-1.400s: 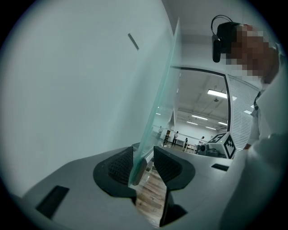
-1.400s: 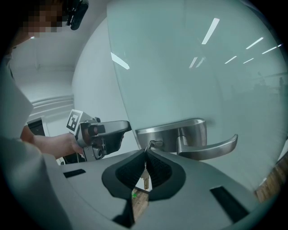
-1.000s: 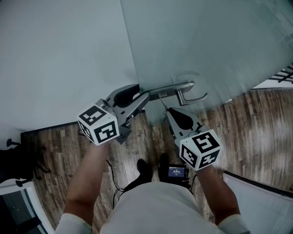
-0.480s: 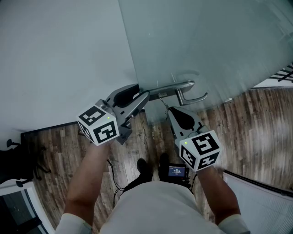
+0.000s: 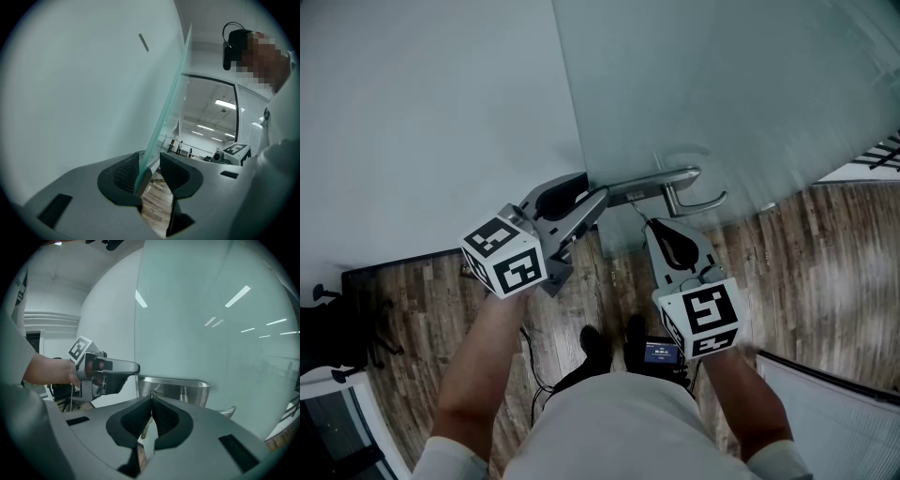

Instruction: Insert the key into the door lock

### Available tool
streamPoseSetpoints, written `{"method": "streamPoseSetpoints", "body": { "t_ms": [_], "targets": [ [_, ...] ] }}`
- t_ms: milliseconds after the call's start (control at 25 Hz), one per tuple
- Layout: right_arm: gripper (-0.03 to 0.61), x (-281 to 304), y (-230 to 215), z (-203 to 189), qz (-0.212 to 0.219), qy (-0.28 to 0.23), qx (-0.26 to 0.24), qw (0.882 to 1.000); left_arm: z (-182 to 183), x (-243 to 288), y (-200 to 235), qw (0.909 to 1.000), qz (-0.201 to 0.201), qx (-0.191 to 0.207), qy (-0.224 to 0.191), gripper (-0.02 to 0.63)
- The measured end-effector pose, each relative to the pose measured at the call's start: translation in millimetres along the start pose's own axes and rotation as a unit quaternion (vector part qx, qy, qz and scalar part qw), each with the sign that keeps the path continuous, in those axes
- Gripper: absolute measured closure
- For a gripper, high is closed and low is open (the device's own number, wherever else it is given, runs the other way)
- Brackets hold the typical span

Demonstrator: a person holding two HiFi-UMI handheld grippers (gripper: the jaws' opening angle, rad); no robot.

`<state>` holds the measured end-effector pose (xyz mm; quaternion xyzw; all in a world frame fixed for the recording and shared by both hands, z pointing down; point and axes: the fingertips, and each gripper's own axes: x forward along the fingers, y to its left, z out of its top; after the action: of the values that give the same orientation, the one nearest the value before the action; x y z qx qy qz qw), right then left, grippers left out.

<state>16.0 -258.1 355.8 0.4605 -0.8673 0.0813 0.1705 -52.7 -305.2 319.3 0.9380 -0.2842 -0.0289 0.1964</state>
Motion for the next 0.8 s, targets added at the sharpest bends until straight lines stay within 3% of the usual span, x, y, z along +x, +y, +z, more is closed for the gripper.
{"method": "streamPoseSetpoints", "body": {
  "t_ms": [480,800],
  "targets": [
    [0.561,-1,5,1,-0.017,-0.019,-0.011,1.000,0,0,0,1.0000,0.002,-0.005,0.001,0.479],
    [0.561,2,11,-5,-0.032,-0.046,0.017,0.998,0,0,1,0.9999,0.003,-0.009,-0.005,0.479]
  ]
}}
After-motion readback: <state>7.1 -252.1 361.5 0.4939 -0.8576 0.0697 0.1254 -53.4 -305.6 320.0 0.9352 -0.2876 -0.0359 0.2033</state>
